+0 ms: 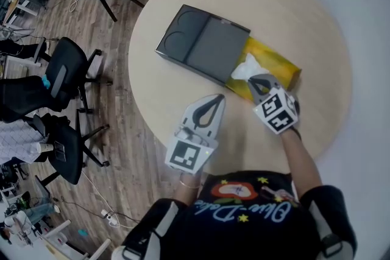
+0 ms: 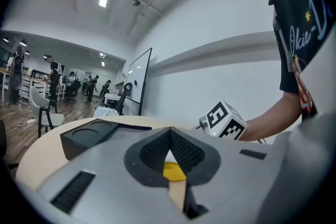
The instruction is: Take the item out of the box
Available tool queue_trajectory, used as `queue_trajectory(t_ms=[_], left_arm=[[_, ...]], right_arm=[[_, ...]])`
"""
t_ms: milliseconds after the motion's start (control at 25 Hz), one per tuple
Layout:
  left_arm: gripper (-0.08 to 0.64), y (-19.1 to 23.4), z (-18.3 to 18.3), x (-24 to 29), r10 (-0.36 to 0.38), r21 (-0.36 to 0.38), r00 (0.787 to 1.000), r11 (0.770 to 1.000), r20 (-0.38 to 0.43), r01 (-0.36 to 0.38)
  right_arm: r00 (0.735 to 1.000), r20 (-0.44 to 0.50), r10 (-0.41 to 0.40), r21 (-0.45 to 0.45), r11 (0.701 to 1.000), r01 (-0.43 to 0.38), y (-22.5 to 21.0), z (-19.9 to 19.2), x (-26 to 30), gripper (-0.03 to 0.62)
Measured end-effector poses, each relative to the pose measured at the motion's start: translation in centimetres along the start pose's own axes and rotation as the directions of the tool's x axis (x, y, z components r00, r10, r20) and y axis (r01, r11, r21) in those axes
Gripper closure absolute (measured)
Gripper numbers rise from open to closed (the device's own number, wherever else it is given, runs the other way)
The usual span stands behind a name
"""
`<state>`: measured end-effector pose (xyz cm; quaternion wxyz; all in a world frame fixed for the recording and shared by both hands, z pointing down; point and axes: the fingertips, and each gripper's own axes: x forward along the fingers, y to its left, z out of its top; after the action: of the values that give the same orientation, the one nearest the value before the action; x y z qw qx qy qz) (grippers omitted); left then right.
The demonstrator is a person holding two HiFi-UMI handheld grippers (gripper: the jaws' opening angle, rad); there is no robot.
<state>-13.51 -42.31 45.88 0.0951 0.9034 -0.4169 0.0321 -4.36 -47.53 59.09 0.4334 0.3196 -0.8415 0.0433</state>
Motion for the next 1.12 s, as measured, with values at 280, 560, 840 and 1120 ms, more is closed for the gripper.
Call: queue_trajectory(t_ms=[280,560,840,1120], left_arm=[[0.566,-0.6,0.6,-0.3,-0.009,0.027,1.000,1.000,0.006,0.009],[0.566,-1.5,2.0,-0.7,-0.017,0.054,0.999,0.998,0.031,0.016],[0.566,-2.3,2.9,-1.4,-0.011,0.075,0.999,0.997,0.040,0.008],[0.566,-3.1,2.8,-2.1,-0.006,0.078,0.999,0.997,0.036,0.003]], right_arm=[[0.992,0.123,-0.030,0.128,0.992,0.015,-0.1,1.7,-3.6,0.586],[0.974,0.213,-0.079,0.166,0.985,0.043,0.0,3.1,-7.1,0.586],[0.950,0.297,-0.097,0.187,0.982,0.042,0.9,4.4,-10.4,0.586],[0.926,0.359,-0.113,0.195,0.980,0.044,1.3,4.8,-13.2,0.586]])
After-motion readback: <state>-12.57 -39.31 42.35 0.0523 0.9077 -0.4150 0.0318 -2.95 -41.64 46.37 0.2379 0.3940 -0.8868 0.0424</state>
